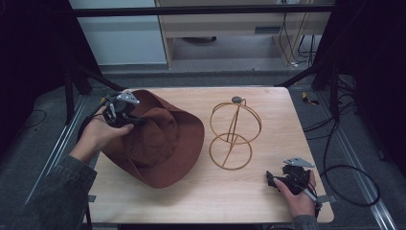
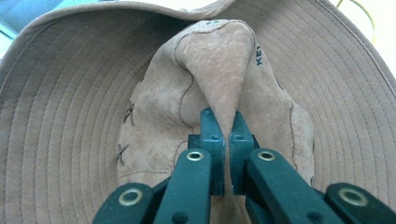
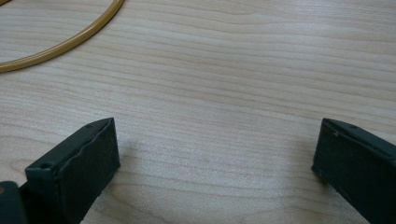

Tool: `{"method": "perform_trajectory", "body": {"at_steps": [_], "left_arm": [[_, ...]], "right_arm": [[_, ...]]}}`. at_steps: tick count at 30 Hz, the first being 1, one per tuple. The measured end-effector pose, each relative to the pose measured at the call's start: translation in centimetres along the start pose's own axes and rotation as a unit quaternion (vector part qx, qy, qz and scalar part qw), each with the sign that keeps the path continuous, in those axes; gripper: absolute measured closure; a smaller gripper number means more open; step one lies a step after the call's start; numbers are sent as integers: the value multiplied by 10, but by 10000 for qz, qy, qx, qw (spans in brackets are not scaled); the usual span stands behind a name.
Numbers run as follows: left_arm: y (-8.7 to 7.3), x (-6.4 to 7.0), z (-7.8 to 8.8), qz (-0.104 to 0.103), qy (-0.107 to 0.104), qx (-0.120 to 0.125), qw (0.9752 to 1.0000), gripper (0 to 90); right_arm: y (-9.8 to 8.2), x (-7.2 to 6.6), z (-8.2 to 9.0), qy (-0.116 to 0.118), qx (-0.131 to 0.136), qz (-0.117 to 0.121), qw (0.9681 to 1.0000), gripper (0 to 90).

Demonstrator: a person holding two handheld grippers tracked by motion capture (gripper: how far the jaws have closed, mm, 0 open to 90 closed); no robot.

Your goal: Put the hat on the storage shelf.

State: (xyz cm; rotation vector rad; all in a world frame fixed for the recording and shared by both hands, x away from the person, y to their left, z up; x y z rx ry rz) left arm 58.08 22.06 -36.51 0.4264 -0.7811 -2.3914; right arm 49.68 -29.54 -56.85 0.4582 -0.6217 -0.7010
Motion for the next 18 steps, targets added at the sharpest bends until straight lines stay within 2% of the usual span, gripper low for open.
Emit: {"method": "perform_trajectory", "body": {"at_steps": [5,11,18], "left_arm": [[-1,2,6,-17,13,30,10000,884],[-3,7,19,-147,17,87,9999,884],[-2,7,31,-131,18,238,9996,884]], "right_arm": [[0,0,0,-1,-1,4,10000,5],[0,0,0,-2,-1,3,10000,5],[0,0,0,-5,2,17,10000,5]]}}
Point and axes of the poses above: each handheld gripper's, and its own axes: z roughly backward along the jaws, y roughly out of its top, x roughly to its right, the point moved 8 cm from there along -z, roughly forward along the jaws, and after that the axes turned 1 degree about x, right-handed, at the moved point
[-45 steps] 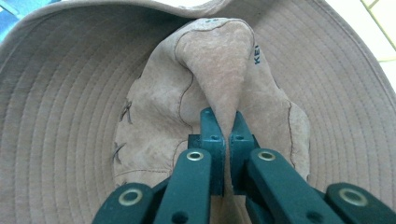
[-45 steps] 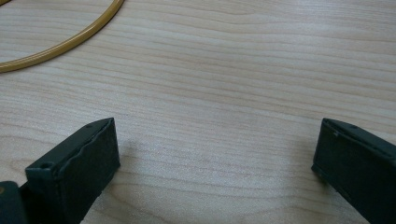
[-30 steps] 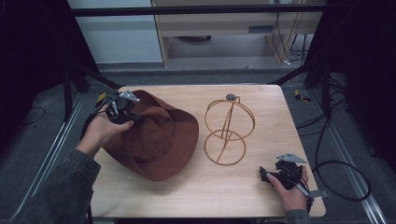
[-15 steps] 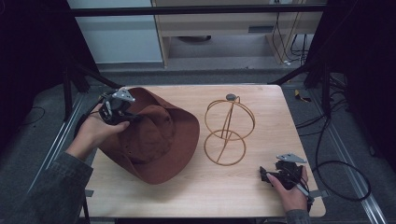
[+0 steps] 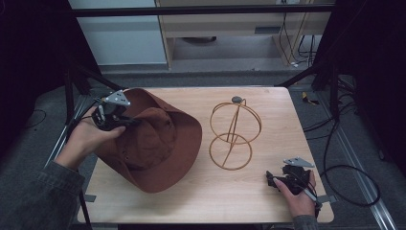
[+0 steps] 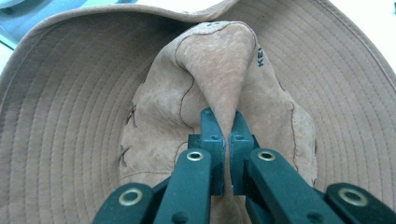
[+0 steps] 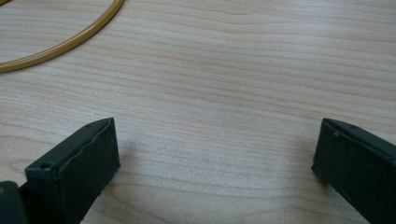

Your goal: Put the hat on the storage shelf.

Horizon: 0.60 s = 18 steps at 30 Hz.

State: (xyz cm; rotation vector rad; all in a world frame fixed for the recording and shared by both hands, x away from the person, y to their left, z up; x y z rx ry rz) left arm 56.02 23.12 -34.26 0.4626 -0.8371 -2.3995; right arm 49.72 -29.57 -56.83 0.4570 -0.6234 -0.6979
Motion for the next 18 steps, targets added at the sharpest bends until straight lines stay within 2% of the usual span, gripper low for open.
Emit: {"method": "perform_trajectory", "body": {"at_steps": [5,15,18], "left_arm": [[3,0,9,-33,11,64,10000,884],[14,-4,42,-66,72,350,9993,885],[18,-2,50,-150,77,387,9991,884]], "right_arm": [[0,0,0,2,-3,-13,10000,5],[0,0,0,6,-2,-18,10000,5],[0,0,0,3,-3,-13,10000,5]]}}
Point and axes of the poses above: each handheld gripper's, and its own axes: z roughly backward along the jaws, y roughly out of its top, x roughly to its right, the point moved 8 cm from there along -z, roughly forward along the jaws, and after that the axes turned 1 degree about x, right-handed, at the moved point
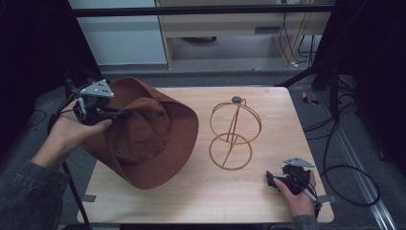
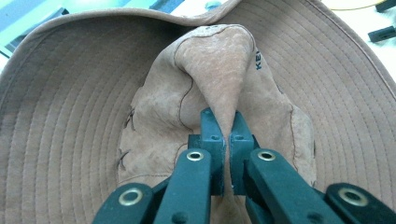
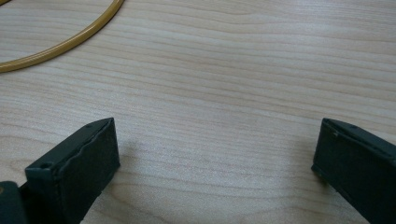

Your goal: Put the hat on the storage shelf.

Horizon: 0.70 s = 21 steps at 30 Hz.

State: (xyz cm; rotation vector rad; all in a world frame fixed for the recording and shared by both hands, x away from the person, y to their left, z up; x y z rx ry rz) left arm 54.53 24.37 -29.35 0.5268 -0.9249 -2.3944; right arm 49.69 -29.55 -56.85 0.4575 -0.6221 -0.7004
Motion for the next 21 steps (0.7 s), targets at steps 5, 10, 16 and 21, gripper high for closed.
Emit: {"method": "perform_trajectory", "body": {"at_steps": [5,10,16,21], "left_arm": [[12,3,12,-76,-13,157,9998,885],[23,9,20,-190,-24,243,9995,884],[42,16,34,-340,-41,448,9984,884],[53,19,41,-330,-105,651,9973,884]], "right_arm": [[0,0,0,2,0,-2,10000,5],[0,0,0,0,0,1,10000,5],[0,0,0,-3,2,15,10000,5],[0,0,0,0,-1,-1,10000,5]]}}
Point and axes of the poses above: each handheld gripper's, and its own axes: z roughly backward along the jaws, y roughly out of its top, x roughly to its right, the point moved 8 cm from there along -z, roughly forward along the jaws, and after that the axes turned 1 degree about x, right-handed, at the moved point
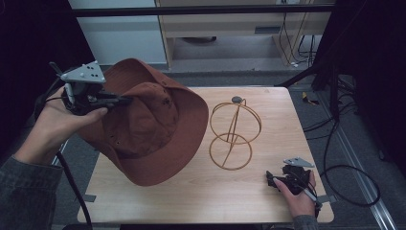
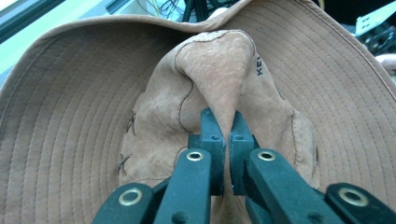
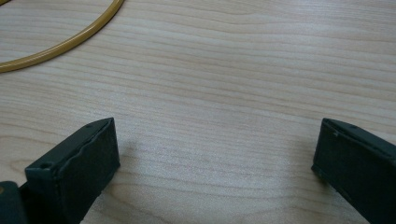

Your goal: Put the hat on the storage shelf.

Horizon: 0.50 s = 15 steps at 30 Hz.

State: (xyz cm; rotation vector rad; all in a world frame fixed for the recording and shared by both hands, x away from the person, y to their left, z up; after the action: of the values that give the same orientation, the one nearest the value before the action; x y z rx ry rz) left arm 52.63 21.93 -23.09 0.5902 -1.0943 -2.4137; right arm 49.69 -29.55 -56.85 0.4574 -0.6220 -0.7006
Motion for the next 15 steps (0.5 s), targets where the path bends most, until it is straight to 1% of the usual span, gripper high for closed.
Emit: {"method": "perform_trajectory", "body": {"at_steps": [1,7,9,15], "left_arm": [[4,2,-1,-43,-19,2,10000,885],[14,8,-5,-157,-53,-27,9999,884],[19,11,-8,-202,-63,3,9998,885],[25,16,-15,-264,-124,-9,9996,885]], "right_arm": [[0,0,0,-2,0,2,10000,5],[0,0,0,1,1,-6,10000,5],[0,0,0,-5,4,11,10000,5],[0,0,0,0,1,3,10000,5]]}}
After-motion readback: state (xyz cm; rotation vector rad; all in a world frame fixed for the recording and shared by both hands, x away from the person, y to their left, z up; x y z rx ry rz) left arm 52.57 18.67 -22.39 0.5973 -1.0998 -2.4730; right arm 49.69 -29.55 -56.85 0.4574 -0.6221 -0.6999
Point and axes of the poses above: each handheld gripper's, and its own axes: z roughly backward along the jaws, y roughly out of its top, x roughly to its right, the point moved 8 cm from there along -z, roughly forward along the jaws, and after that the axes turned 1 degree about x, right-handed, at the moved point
